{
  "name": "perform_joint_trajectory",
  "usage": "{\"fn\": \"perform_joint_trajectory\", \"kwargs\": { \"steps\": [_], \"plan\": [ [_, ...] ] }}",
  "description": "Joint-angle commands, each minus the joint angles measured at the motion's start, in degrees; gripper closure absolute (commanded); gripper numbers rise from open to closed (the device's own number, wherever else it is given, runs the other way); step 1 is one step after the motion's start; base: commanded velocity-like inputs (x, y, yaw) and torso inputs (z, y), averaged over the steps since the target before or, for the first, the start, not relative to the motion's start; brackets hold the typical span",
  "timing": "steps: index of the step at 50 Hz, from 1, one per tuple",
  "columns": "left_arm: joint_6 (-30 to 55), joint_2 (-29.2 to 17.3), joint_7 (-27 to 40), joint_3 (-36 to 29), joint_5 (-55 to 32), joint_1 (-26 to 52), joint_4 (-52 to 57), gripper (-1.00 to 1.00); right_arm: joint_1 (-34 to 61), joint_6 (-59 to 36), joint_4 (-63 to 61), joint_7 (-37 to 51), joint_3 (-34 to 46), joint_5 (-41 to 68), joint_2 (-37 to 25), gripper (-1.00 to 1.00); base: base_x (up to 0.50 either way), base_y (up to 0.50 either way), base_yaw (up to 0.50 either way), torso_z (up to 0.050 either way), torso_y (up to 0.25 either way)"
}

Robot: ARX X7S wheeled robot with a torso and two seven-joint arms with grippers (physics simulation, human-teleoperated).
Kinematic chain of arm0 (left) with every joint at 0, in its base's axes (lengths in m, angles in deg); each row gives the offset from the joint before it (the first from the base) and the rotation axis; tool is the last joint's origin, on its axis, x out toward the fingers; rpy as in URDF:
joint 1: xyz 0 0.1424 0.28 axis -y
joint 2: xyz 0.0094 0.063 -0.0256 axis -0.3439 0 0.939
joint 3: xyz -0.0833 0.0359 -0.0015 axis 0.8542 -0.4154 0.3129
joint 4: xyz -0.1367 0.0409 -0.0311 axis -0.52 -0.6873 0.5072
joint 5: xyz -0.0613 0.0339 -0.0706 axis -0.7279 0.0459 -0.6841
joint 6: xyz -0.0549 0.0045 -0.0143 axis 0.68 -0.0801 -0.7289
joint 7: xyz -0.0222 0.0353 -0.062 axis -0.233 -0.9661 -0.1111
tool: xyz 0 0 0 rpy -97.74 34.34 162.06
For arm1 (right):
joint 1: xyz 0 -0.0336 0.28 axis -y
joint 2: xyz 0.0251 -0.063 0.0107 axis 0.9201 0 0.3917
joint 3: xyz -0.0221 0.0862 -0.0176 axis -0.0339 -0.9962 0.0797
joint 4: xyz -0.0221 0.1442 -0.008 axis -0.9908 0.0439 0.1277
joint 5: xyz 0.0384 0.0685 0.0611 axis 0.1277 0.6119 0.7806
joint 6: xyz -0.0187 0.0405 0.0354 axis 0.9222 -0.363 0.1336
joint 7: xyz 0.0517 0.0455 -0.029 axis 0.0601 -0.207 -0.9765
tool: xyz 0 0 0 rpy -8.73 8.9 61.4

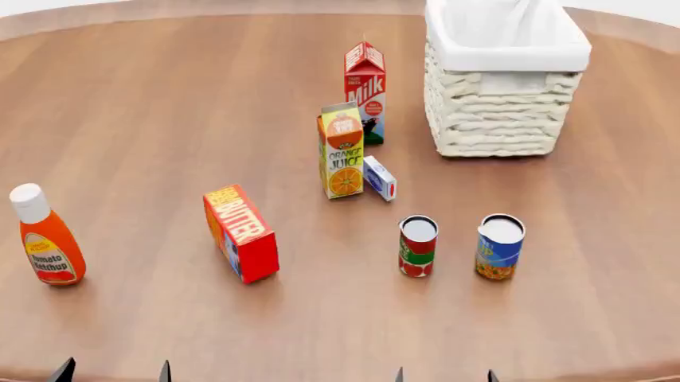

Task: Pick up the orange juice, and put it in the basket.

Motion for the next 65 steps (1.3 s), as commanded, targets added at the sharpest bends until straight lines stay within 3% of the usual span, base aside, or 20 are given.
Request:
{"fn": "perform_joint_trajectory", "kwargs": {
  "steps": [1, 29, 65],
  "plan": [
    [0.0, -0.9, 1.0, -1.0, -0.9, 0.0, 0.0, -1.00, 0.0, 0.0, 0.0, 0.0, 0.7, 0.5, -0.5, -1.00, 0.00, 0.00, 0.00, 0.000, 0.000],
    [-0.3, -4.2, 4.9, -4.9, -4.2, 0.2, -0.1, -1.00, 2.8, -5.2, -3.6, 2.9, 5.9, 2.6, -4.5, -1.00, 0.05, 0.00, 0.00, 0.000, 0.000],
    [-0.6, -6.4, 7.4, -7.5, -6.4, 0.4, -0.2, -1.00, 3.0, -5.4, -4.3, 4.7, 8.1, 6.1, -6.4, -1.00, 0.22, 0.00, 0.00, 0.000, 0.000]
  ]
}}
